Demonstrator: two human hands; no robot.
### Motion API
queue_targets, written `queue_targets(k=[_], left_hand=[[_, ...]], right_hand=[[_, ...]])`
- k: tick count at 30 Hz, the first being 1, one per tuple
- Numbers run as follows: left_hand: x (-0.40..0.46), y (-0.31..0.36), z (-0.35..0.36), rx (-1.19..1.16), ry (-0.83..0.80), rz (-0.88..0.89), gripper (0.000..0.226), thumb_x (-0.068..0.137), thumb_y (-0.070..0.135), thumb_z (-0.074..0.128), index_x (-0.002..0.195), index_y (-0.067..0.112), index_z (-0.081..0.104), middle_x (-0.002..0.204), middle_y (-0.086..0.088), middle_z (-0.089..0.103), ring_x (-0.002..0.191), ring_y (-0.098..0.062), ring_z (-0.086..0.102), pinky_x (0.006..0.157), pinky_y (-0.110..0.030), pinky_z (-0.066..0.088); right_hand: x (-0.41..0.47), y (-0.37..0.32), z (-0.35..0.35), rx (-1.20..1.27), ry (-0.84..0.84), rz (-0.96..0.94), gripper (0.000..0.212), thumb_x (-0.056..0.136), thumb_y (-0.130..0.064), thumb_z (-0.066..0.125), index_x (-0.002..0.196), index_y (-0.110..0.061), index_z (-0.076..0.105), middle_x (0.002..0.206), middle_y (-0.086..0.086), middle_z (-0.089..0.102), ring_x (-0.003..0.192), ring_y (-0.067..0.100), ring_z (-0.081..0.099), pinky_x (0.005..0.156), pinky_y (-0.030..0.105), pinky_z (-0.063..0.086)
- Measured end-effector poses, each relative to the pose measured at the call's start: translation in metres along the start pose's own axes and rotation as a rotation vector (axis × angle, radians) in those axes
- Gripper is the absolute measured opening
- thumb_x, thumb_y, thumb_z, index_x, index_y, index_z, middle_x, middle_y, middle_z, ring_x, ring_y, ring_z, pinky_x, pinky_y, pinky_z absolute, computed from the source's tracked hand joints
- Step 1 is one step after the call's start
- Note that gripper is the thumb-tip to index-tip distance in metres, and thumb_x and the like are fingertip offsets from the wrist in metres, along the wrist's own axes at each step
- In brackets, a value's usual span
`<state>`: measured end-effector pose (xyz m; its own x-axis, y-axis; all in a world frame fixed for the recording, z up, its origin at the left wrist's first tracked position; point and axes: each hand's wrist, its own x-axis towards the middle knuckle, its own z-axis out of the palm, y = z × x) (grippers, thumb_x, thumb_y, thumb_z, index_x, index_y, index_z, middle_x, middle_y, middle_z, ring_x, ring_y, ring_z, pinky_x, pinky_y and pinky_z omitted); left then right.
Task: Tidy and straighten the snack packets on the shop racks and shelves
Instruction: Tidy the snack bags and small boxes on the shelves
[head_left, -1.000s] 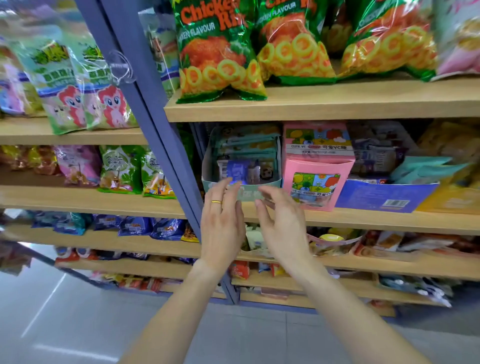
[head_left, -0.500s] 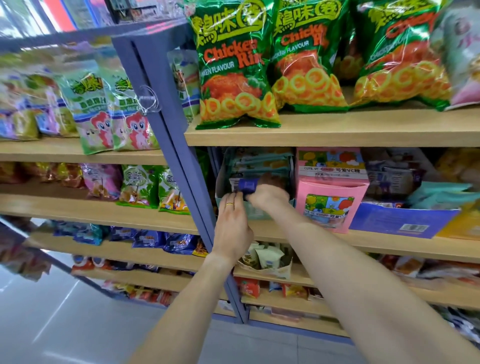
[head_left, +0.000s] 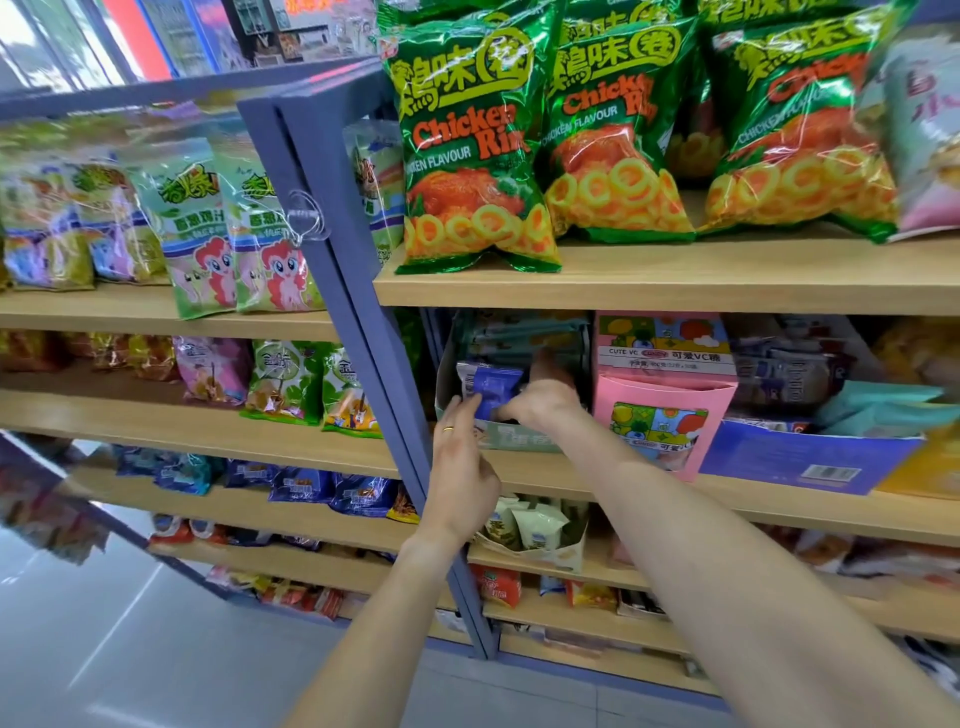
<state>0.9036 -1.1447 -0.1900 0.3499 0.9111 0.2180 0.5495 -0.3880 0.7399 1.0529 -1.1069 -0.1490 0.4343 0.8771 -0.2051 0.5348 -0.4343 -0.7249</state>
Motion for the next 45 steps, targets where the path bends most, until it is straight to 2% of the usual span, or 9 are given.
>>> queue_targets(k=[6, 11, 16, 23, 27, 32, 38, 43, 45], left_hand=[[-0.005, 0.004, -0.001, -0.202, 0.003, -0.098, 0.077, 0.093, -0.014, 0.044, 0.158, 0.025, 0.033, 0.163, 0.001, 0.032, 0.154, -0.012, 0.024, 0.123, -0.027, 0.025], [-0.016, 0.016, -0.004, -0.430, 0.135, -0.185, 0.054, 0.103, 0.000, 0.050, 0.145, 0.033, 0.047, 0.140, 0.020, 0.055, 0.129, 0.012, 0.047, 0.098, -0.001, 0.037], [-0.020, 0.024, -0.004, -0.733, 0.200, -0.291, 0.032, 0.104, 0.032, 0.060, 0.135, 0.035, 0.055, 0.130, 0.011, 0.064, 0.122, -0.003, 0.061, 0.105, -0.029, 0.048], [-0.013, 0.053, -0.022, -1.235, 0.070, -0.567, 0.058, 0.091, 0.064, 0.060, 0.128, 0.021, 0.070, 0.121, -0.012, 0.070, 0.109, -0.029, 0.070, 0.101, -0.050, 0.055], [-0.018, 0.058, -0.035, -1.556, -0.125, -0.552, 0.088, 0.085, 0.082, 0.051, 0.137, 0.013, 0.066, 0.139, -0.017, 0.064, 0.132, -0.035, 0.059, 0.115, -0.053, 0.042], [-0.042, 0.064, -0.027, -1.634, -0.266, -0.604, 0.089, 0.091, 0.075, 0.050, 0.141, 0.003, 0.060, 0.146, -0.023, 0.057, 0.137, -0.035, 0.054, 0.116, -0.046, 0.040], [-0.078, 0.084, -0.006, -1.494, -0.379, -0.651, 0.068, 0.097, 0.060, 0.052, 0.141, 0.008, 0.062, 0.141, -0.020, 0.062, 0.120, -0.034, 0.063, 0.103, -0.045, 0.051], [-0.103, 0.108, 0.029, -1.502, -0.476, -0.678, 0.057, 0.093, 0.038, 0.066, 0.138, 0.004, 0.063, 0.144, -0.021, 0.059, 0.137, -0.039, 0.053, 0.119, -0.052, 0.037], [-0.113, 0.121, 0.044, -1.502, -0.525, -0.620, 0.043, 0.086, 0.016, 0.063, 0.127, 0.005, 0.070, 0.134, -0.021, 0.065, 0.122, -0.038, 0.065, 0.107, -0.048, 0.050]], right_hand=[[-0.013, 0.007, 0.002, -0.059, 0.062, -0.128, 0.048, 0.076, -0.028, 0.086, 0.116, -0.019, 0.062, 0.107, 0.002, 0.069, 0.095, 0.020, 0.065, 0.079, 0.030, 0.053], [-0.026, 0.018, 0.000, -0.063, 0.084, -0.310, 0.051, 0.081, -0.018, 0.082, 0.125, -0.021, 0.056, 0.107, -0.001, 0.069, 0.097, 0.017, 0.066, 0.081, 0.028, 0.051], [-0.032, 0.022, 0.000, -0.096, 0.145, -0.402, 0.043, 0.083, -0.018, 0.079, 0.121, -0.019, 0.059, 0.104, 0.000, 0.072, 0.096, 0.017, 0.070, 0.080, 0.028, 0.055], [-0.071, 0.035, -0.004, -0.147, 0.436, -0.888, 0.049, 0.074, -0.007, 0.078, 0.117, -0.014, 0.056, 0.132, 0.003, 0.061, 0.115, 0.024, 0.056, 0.095, 0.042, 0.048], [-0.099, 0.050, 0.001, -0.080, 0.521, -1.034, 0.048, 0.076, -0.005, 0.082, 0.116, -0.013, 0.057, 0.144, 0.007, 0.057, 0.128, 0.028, 0.053, 0.107, 0.037, 0.042], [-0.134, 0.074, -0.003, 0.043, 0.484, -0.967, 0.075, 0.073, 0.002, 0.082, 0.139, -0.010, 0.051, 0.139, 0.006, 0.058, 0.127, 0.027, 0.052, 0.109, 0.037, 0.044], [-0.181, 0.109, -0.046, 0.053, 0.299, -0.799, 0.087, 0.072, -0.053, 0.086, 0.140, -0.009, 0.055, 0.138, 0.005, 0.048, 0.136, 0.023, 0.045, 0.112, 0.030, 0.037], [-0.212, 0.133, -0.076, 0.364, 0.297, -0.527, 0.045, 0.079, -0.051, 0.074, 0.117, -0.029, 0.066, 0.137, -0.003, 0.047, 0.138, 0.014, 0.044, 0.104, 0.018, 0.040], [-0.219, 0.144, -0.085, 0.437, 0.320, -0.456, 0.032, 0.080, -0.031, 0.083, 0.107, -0.031, 0.065, 0.137, -0.009, 0.053, 0.138, 0.006, 0.045, 0.104, 0.022, 0.042]])
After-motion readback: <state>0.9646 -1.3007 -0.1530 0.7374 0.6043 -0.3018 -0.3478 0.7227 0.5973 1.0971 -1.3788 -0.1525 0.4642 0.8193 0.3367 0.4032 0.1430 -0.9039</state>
